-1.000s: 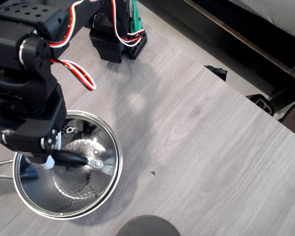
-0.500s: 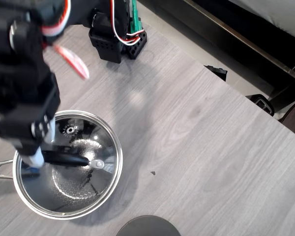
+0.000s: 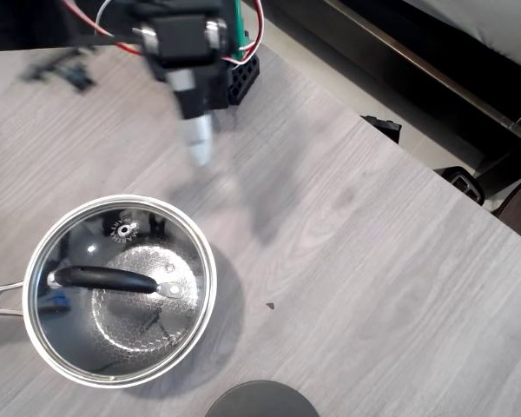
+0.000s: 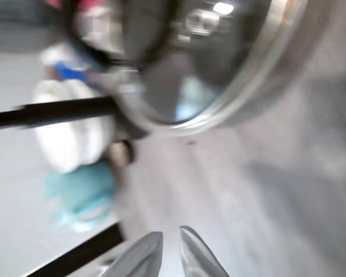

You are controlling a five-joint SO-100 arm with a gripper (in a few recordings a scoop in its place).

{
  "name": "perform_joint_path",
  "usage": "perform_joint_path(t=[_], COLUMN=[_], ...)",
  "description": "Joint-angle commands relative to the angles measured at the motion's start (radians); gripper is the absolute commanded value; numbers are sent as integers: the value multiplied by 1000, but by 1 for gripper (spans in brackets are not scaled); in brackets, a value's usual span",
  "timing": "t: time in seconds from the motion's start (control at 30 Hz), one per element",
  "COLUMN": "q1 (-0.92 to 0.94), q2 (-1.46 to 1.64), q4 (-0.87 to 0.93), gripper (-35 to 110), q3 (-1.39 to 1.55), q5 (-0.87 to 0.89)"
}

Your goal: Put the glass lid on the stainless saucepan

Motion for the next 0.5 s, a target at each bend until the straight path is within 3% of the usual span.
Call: perform_joint_path(t=[0.0, 0.27, 0.47], q1=[-11, 18, 61], q2=[143, 456, 456], q4=[-75, -81, -120], gripper=[0, 0, 0], q3=[236, 548, 695], q5=[9, 2, 8])
